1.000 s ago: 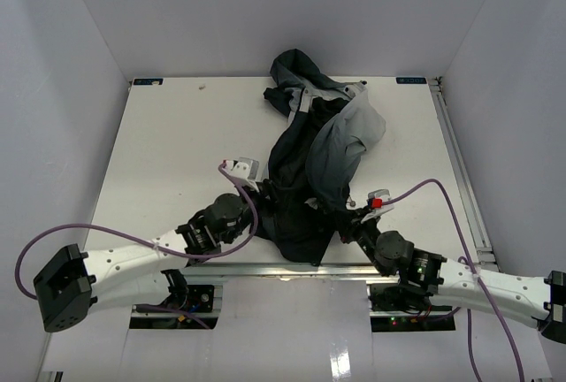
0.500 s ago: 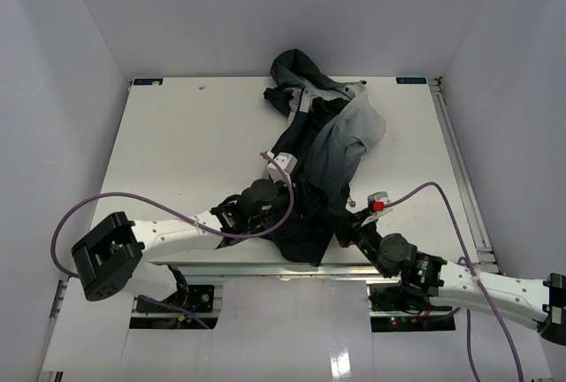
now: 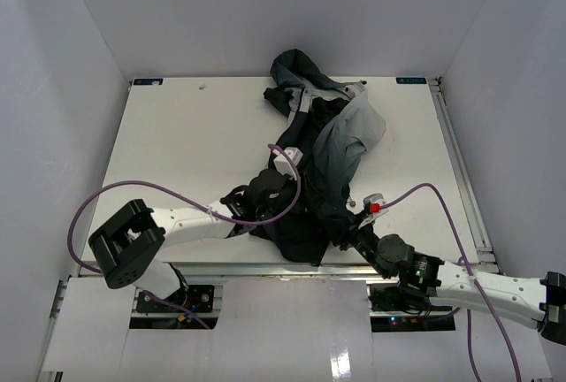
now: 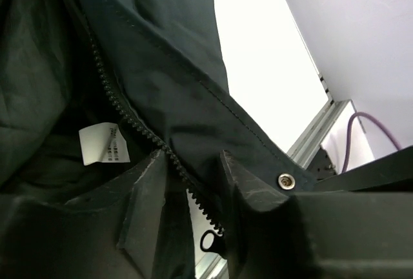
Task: Zip up the jacket
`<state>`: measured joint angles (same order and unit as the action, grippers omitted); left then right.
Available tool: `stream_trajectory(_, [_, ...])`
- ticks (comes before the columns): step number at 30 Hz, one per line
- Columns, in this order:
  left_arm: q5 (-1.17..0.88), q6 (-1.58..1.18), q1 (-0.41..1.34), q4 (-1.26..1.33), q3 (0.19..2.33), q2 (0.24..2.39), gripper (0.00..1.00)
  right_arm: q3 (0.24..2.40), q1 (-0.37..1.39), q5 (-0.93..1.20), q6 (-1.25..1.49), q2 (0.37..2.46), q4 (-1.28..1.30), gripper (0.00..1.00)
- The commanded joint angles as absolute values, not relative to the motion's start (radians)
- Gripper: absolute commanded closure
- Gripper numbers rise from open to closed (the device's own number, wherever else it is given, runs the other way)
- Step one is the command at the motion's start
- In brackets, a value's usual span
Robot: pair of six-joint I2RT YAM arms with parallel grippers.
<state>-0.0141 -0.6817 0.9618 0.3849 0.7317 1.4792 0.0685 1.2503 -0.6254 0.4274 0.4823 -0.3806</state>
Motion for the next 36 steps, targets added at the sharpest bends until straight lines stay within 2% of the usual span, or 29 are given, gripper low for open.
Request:
stream_trajectory(1, [-0.069,-0.607,0.96,0.449,0.722,1.456,0.8,0.089,1.251,-0.639,0.493,0.465,-0.351,0.48])
stream_trajectory(4, [-0.113,-0.534,0.96,0.532,0.68,1.444,0.97,0.115,1.251,-0.65,0.552,0.434,-0.272,0.41])
stream_trajectory(5, [-0.127,-0.513,0.96,0.555,0.671,1.44,1.0,0.117,1.25,-0.645,0.558,0.419,-0.259,0.39])
stream_trajectory(10, [-0.166,-0.435,0.96,0.706,0.581,1.398,1.0,0.122,1.251,-0.599,0.608,0.343,-0.218,0.29])
stream_trajectory(16, [-0.169,-0.38,0.96,0.751,0.547,1.372,1.0,0.16,1.25,-0.585,0.6,0.295,-0.185,0.18])
stream_trajectory(24, [-0.139,-0.356,0.96,0.881,0.486,1.353,1.0,0.246,1.251,-0.669,0.577,0.376,-0.187,0.12])
stream_trajectory(30, [-0.254,-0.321,0.96,1.011,0.428,1.33,1.0,0.291,1.229,-0.763,0.561,0.448,-0.187,0.11])
stream_trajectory(36, [-0.29,-0.296,0.96,1.131,0.372,1.318,1.0,0.319,1.041,-0.519,0.61,0.51,-0.189,0.12])
